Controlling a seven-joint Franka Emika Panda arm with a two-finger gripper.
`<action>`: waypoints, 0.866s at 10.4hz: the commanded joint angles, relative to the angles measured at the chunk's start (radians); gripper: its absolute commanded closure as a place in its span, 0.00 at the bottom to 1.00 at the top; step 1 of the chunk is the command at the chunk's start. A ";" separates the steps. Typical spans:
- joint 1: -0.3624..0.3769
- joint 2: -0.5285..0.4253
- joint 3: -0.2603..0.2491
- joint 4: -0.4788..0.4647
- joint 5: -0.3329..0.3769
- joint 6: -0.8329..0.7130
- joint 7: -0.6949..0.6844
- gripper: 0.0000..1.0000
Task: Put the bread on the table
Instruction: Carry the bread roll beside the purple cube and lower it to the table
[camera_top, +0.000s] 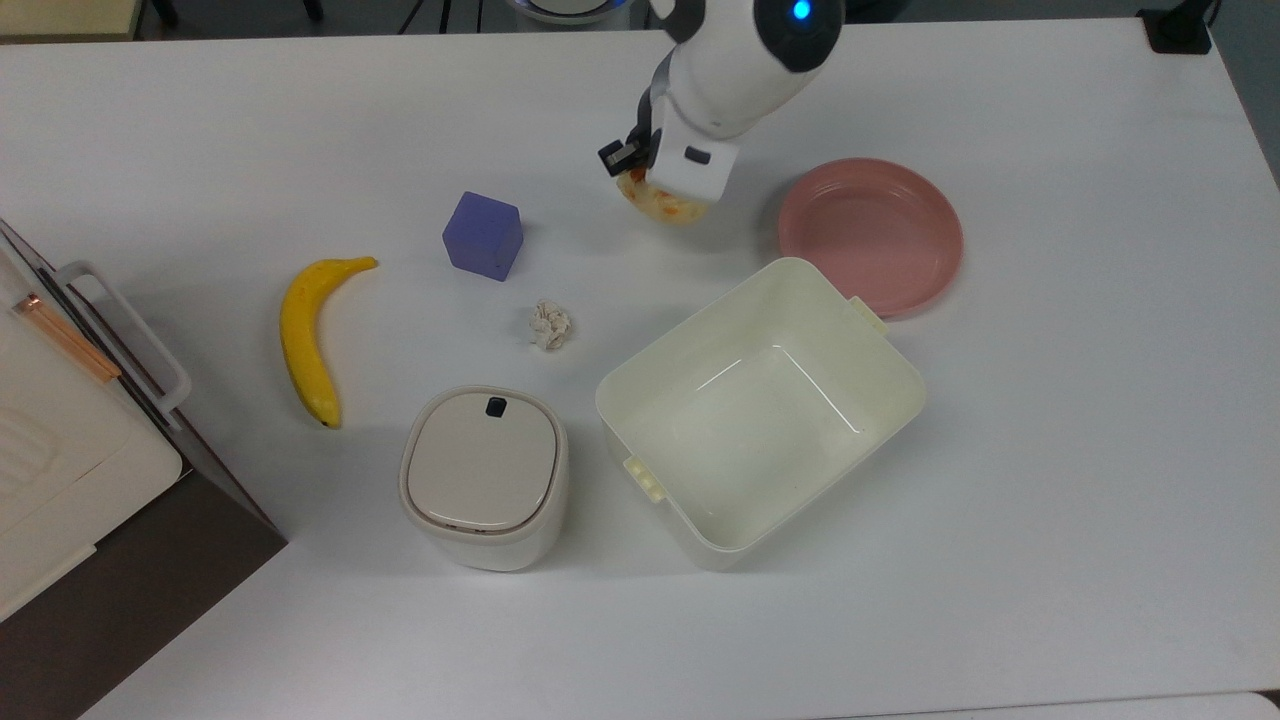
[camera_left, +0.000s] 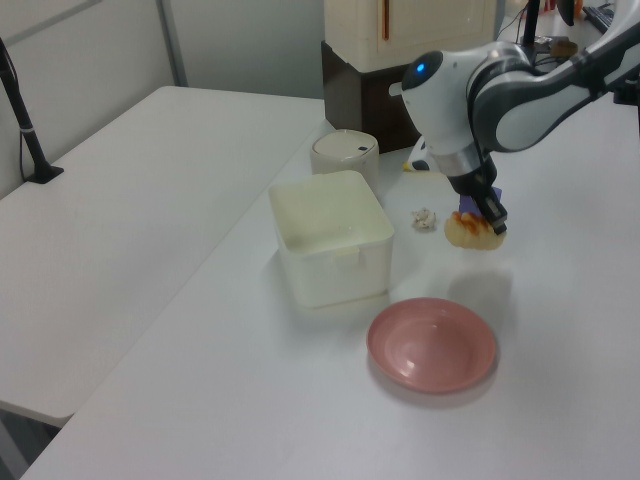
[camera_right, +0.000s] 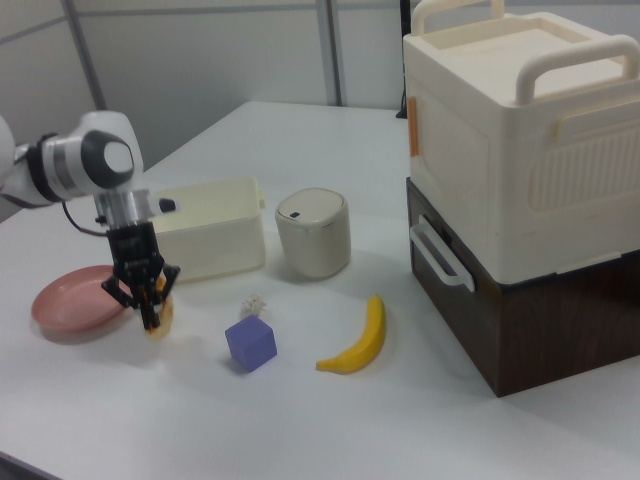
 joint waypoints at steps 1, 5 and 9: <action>-0.042 -0.005 0.000 -0.067 0.013 0.045 0.031 1.00; -0.091 0.011 0.000 -0.079 0.019 0.048 0.032 0.69; -0.099 0.008 -0.002 -0.070 0.016 0.048 0.034 0.00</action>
